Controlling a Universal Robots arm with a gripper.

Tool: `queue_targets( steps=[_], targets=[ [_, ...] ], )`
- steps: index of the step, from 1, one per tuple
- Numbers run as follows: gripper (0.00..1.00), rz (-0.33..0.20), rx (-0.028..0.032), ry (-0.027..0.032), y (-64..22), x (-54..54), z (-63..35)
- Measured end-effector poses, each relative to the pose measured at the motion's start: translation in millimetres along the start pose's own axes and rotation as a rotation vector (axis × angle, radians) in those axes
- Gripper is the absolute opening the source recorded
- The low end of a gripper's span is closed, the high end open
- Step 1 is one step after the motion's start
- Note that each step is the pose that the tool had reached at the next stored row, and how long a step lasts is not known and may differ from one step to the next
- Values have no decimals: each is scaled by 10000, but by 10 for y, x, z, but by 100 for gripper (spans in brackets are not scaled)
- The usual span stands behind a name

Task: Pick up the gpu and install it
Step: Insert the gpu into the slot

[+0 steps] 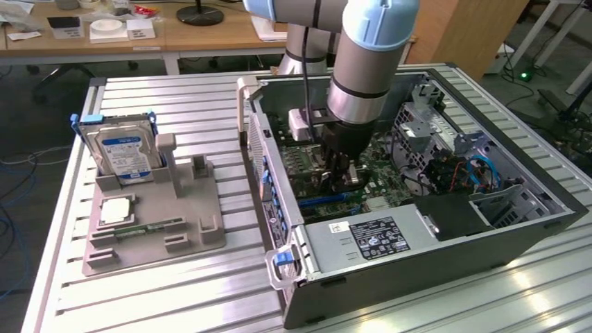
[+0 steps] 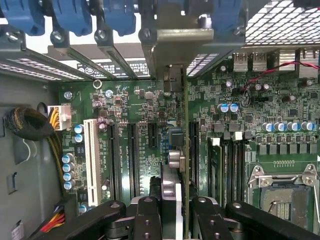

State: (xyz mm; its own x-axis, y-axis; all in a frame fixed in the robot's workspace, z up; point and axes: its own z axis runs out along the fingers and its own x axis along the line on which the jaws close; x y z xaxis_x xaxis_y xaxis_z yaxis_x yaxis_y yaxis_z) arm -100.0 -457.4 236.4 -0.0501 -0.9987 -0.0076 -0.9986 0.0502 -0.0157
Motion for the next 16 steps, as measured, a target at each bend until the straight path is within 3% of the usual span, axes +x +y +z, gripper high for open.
queue_targets(
  steps=[16],
  targets=[
    [28, 2, 0, 0, 34, 3, 42]
  ],
)
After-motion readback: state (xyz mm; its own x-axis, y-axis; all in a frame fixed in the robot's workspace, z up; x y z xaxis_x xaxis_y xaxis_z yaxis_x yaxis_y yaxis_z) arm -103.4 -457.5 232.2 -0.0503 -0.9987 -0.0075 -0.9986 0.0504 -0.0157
